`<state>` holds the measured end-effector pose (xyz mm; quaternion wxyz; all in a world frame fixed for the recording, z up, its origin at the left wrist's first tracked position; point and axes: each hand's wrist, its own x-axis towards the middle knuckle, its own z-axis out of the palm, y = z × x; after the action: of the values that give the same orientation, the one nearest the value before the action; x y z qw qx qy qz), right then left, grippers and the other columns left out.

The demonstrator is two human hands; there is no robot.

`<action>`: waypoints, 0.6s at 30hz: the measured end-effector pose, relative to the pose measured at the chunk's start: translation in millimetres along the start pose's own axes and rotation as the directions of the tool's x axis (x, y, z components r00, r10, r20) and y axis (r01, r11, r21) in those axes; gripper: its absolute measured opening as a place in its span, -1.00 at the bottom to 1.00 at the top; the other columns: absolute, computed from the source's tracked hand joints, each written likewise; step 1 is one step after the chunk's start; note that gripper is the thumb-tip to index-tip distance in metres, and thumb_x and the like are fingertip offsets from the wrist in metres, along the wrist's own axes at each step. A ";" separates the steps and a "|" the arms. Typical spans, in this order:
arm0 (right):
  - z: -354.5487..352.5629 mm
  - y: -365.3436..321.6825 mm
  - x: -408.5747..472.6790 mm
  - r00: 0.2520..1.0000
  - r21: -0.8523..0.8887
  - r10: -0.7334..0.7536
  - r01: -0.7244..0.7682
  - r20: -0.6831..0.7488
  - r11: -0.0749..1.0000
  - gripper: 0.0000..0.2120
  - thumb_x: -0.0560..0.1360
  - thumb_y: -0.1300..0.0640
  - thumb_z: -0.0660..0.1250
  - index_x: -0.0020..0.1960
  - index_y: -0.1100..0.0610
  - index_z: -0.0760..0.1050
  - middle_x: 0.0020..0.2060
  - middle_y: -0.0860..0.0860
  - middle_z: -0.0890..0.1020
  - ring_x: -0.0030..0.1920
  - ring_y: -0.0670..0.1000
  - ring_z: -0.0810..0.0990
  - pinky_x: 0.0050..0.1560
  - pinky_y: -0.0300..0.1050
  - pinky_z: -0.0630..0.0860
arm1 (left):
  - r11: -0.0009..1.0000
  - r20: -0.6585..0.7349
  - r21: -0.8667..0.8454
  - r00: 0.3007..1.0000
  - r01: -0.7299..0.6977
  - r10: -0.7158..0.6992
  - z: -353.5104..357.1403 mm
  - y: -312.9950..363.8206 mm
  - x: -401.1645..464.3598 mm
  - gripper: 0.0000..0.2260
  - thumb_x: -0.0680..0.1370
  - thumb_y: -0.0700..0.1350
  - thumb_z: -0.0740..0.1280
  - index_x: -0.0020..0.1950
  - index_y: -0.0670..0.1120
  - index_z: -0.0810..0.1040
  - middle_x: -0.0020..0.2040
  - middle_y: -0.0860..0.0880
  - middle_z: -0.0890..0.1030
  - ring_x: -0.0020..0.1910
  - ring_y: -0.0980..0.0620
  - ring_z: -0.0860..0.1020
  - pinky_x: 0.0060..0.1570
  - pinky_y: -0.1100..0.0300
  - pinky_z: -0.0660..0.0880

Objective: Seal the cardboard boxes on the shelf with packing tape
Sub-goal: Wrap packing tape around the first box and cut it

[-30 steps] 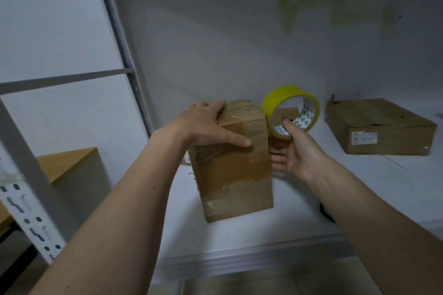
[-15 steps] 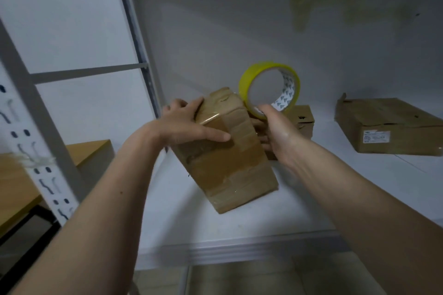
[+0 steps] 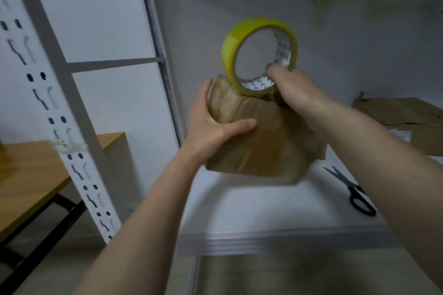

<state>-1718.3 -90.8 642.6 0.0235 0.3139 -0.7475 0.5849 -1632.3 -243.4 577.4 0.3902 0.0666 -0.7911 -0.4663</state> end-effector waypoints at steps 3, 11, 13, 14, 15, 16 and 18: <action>9.4 0.4 -8.4 0.999 -0.283 -0.044 0.045 0.009 0.958 -0.62 0.61 -0.07 0.07 0.01 0.17 0.53 0.03 0.20 0.57 0.06 0.17 0.53 -0.08 -0.13 0.32 | 0.985 -0.038 -0.138 0.994 0.100 -0.106 22.2 -27.9 -31.1 0.17 0.05 0.25 0.64 0.55 0.26 0.11 0.41 -0.01 0.40 0.34 0.04 0.48 0.32 -0.03 0.47; 55.7 39.2 -38.5 0.996 -0.510 -0.084 0.094 0.043 0.855 -0.57 0.60 -0.06 0.05 0.05 0.24 0.55 0.07 0.25 0.58 0.11 0.23 0.52 0.06 0.00 0.42 | 0.977 0.172 -0.173 0.980 0.129 -0.099 14.1 -55.5 -48.0 -0.33 0.23 -0.23 0.64 0.21 0.26 0.54 0.10 0.25 0.65 0.15 0.29 0.57 0.05 0.40 0.49; 59.5 40.4 -38.5 0.992 -0.527 -0.109 0.124 0.060 0.841 -0.59 0.59 -0.07 0.08 -0.01 0.19 0.57 0.02 0.20 0.60 0.11 0.19 0.52 0.07 0.00 0.40 | 0.986 0.226 -0.150 0.973 0.071 -0.035 7.2 -47.3 -39.0 -0.30 0.23 -0.33 0.58 0.07 0.41 0.55 0.02 0.41 0.62 0.12 0.37 0.56 0.10 0.39 0.46; 58.7 41.0 -37.1 0.991 -0.525 -0.110 0.132 0.073 0.841 -0.63 0.58 -0.09 0.12 -0.08 0.15 0.56 -0.03 0.16 0.60 0.09 0.17 0.52 0.05 -0.01 0.39 | 0.990 0.255 -0.126 0.967 0.056 -0.022 4.9 -45.4 -36.1 -0.29 0.21 -0.29 0.58 0.07 0.44 0.52 0.03 0.43 0.60 0.13 0.38 0.54 0.13 0.36 0.46; 57.3 41.5 -35.9 0.990 -0.529 -0.103 0.138 0.096 0.837 -0.66 0.55 -0.12 0.15 -0.14 0.11 0.54 -0.07 0.12 0.60 0.08 0.15 0.52 0.02 -0.03 0.38 | 0.993 0.271 -0.105 0.962 0.050 -0.020 3.1 -45.0 -34.4 -0.29 0.19 -0.26 0.59 0.09 0.42 0.49 0.04 0.44 0.60 0.14 0.38 0.54 0.14 0.34 0.46; 55.9 42.1 -34.3 0.989 -0.536 -0.089 0.139 0.120 0.833 -0.67 0.54 -0.13 0.18 -0.14 0.10 0.53 -0.08 0.10 0.60 0.07 0.14 0.51 0.01 -0.04 0.38 | 0.995 0.280 -0.089 0.960 0.045 -0.019 1.0 -46.5 -32.5 -0.26 0.17 -0.25 0.61 0.13 0.37 0.45 0.05 0.43 0.60 0.14 0.38 0.54 0.13 0.35 0.47; 53.7 44.6 -28.7 0.990 -0.505 -0.049 0.111 0.135 0.856 -0.70 0.53 -0.10 0.19 -0.10 0.11 0.53 -0.08 0.08 0.59 0.06 0.16 0.53 -0.02 -0.05 0.38 | 0.996 0.293 -0.073 0.956 0.044 -0.021 0.1 -47.1 -30.4 -0.22 0.16 -0.26 0.64 0.17 0.30 0.38 0.06 0.38 0.60 0.14 0.35 0.54 0.12 0.35 0.49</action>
<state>-1699.7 -120.6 575.8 0.0862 0.3610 -0.8621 0.3450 -1623.7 -255.2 523.3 0.2636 -0.0054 -0.8199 -0.5082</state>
